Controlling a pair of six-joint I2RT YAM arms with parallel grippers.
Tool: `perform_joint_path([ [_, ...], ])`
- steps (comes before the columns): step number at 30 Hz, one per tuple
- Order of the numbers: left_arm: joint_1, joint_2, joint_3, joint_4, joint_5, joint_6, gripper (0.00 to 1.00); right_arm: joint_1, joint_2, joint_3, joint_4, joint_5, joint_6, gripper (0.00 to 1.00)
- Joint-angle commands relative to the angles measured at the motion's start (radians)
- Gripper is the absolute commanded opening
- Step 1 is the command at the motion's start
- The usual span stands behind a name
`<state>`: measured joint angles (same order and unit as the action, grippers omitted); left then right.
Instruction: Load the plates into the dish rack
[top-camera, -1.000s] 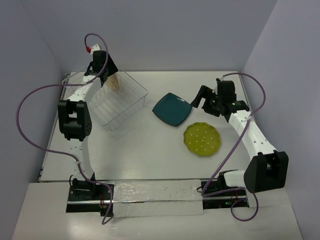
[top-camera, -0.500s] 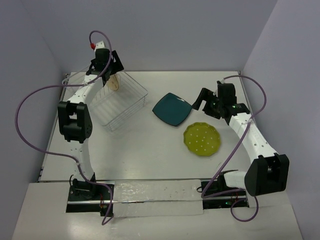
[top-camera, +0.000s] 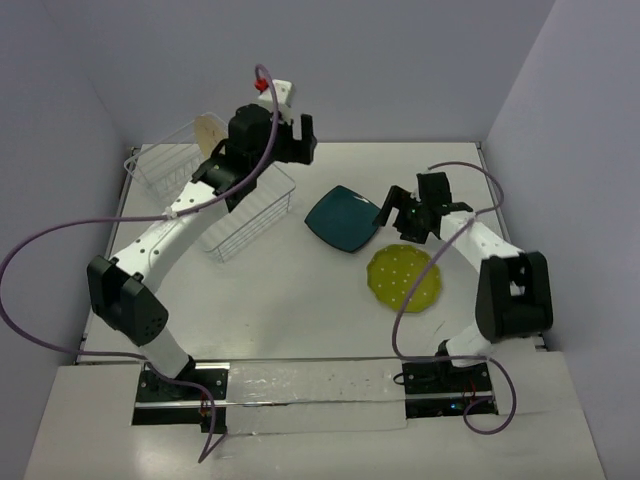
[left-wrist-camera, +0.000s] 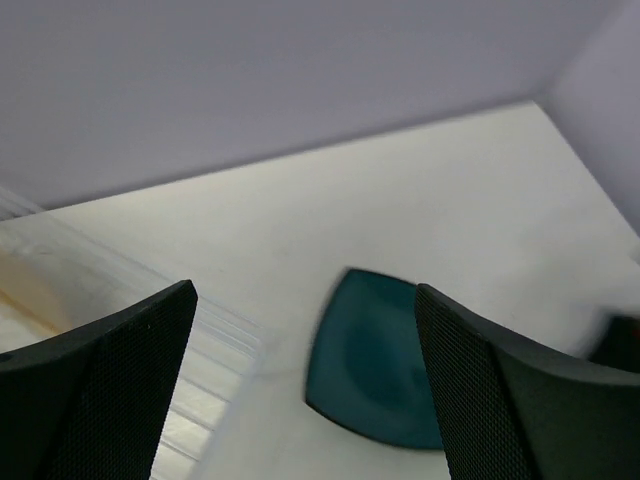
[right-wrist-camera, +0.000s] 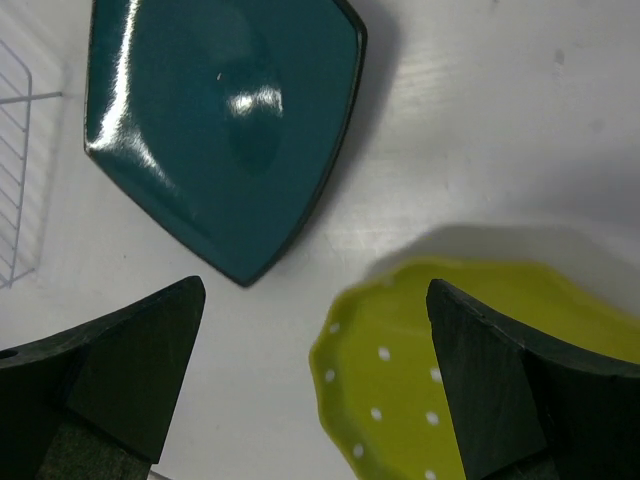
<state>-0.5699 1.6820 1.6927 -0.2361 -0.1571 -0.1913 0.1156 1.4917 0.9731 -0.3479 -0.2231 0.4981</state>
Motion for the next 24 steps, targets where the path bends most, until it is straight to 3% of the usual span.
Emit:
perform_joint_path([
  [1, -0.030, -0.060, -0.123, 0.044, 0.132, 0.045, 0.97, -0.008, 0.177, 0.102, 0.158, -0.113, -0.001, 0.98],
  [4, -0.035, -0.080, -0.203, 0.088, 0.207, 0.047, 0.99, -0.008, 0.318, 0.196, 0.166, -0.124, -0.012, 0.97],
  [9, -0.047, -0.113, -0.281, 0.118, 0.309, 0.045, 0.99, -0.016, 0.417, 0.258, 0.224, -0.126, -0.004, 0.96],
  [16, -0.053, -0.131, -0.325, 0.125, 0.299, 0.066, 0.99, -0.019, 0.505, 0.266, 0.254, -0.181, 0.022, 0.91],
  [20, -0.054, -0.114, -0.305, 0.104, 0.311, 0.089, 0.99, -0.020, 0.510, 0.215, 0.304, -0.201, 0.057, 0.71],
  [24, -0.073, -0.086, -0.302, 0.094, 0.385, 0.158, 0.99, -0.022, 0.521, 0.197, 0.311, -0.203, 0.088, 0.42],
])
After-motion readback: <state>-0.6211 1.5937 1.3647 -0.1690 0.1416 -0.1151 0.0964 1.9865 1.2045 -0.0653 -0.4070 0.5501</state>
